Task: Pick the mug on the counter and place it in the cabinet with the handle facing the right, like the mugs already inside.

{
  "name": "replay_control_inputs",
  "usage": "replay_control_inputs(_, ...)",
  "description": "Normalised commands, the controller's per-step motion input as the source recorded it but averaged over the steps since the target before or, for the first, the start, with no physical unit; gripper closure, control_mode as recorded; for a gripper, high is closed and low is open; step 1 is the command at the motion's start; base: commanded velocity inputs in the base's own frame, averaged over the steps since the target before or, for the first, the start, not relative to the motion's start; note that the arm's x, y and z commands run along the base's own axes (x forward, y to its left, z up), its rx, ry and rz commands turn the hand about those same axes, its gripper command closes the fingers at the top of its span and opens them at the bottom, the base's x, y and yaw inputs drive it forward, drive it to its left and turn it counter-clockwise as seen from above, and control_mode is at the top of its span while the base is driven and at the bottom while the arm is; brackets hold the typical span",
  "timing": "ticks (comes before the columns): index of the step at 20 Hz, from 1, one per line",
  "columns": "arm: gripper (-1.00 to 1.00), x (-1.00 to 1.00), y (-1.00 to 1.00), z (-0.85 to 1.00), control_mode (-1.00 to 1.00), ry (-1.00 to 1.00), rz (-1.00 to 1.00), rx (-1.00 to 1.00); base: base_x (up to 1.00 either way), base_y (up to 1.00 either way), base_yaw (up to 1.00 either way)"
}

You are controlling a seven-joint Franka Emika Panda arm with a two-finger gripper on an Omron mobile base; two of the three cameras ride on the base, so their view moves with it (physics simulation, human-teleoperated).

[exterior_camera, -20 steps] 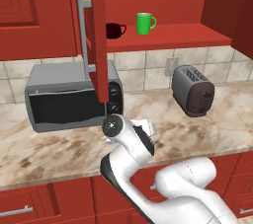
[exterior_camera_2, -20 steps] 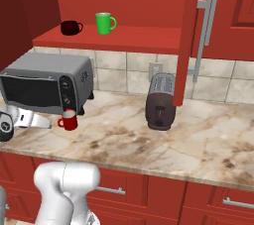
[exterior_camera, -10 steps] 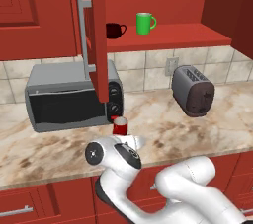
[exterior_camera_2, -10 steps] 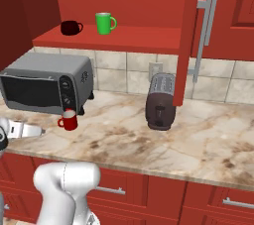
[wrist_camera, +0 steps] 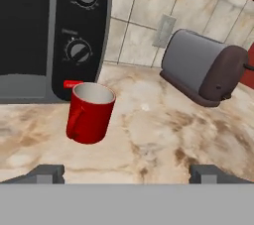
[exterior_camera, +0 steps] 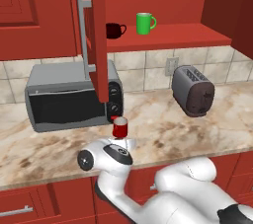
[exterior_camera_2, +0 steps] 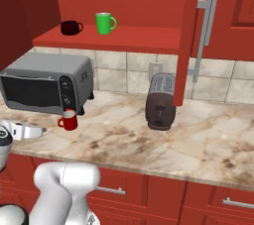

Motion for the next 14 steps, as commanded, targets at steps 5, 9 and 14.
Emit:
replay_control_inputs(5, -1.0, 0.38, 0.18, -0.16, -1.0, -0.09, -0.05, 0.03, 0.0, 0.0, 0.0)
replay_control_inputs(9, -1.0, 0.3, 0.02, -0.1, -1.0, -0.09, -0.01, 0.05, 0.0, 0.0, 0.0)
replay_control_inputs(14, -1.0, 0.33, 0.0, -0.05, -1.0, -0.08, 0.0, 0.06, 0.0, 0.0, 0.0)
